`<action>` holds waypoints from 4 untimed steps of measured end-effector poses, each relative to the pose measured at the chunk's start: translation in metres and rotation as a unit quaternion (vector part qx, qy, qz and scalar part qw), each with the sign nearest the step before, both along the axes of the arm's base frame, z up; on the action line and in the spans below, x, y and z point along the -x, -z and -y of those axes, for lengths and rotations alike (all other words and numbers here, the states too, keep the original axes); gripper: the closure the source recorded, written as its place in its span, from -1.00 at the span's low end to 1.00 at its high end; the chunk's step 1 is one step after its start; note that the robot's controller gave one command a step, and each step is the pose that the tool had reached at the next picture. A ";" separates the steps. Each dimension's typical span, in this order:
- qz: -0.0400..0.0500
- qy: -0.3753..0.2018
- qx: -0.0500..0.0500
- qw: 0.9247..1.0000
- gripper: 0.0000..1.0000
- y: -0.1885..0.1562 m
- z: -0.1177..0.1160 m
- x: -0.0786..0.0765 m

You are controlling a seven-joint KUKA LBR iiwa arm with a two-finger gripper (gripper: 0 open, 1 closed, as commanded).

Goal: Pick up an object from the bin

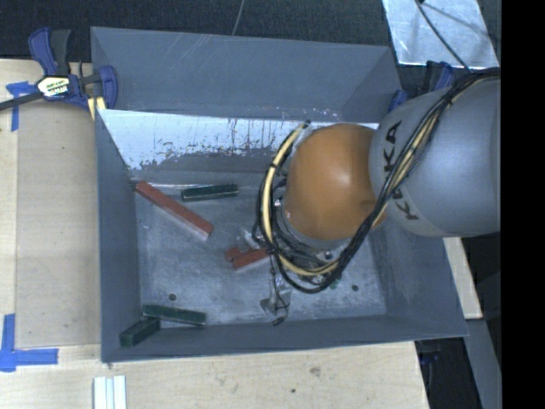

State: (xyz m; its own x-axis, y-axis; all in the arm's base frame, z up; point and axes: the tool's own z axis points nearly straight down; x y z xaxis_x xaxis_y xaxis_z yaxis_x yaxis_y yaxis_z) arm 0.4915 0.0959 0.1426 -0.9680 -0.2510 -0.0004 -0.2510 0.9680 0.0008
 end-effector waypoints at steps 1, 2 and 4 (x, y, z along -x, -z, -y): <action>0.001 0.000 0.000 1.000 -1.00 -0.001 0.000 -0.001; 0.003 0.004 0.000 1.000 -1.00 0.004 0.000 -0.006; 0.001 -0.028 0.000 1.000 -1.00 0.047 0.004 -0.048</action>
Offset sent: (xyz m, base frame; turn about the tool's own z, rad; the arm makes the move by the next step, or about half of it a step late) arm 0.0454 0.0031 -0.0726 0.0670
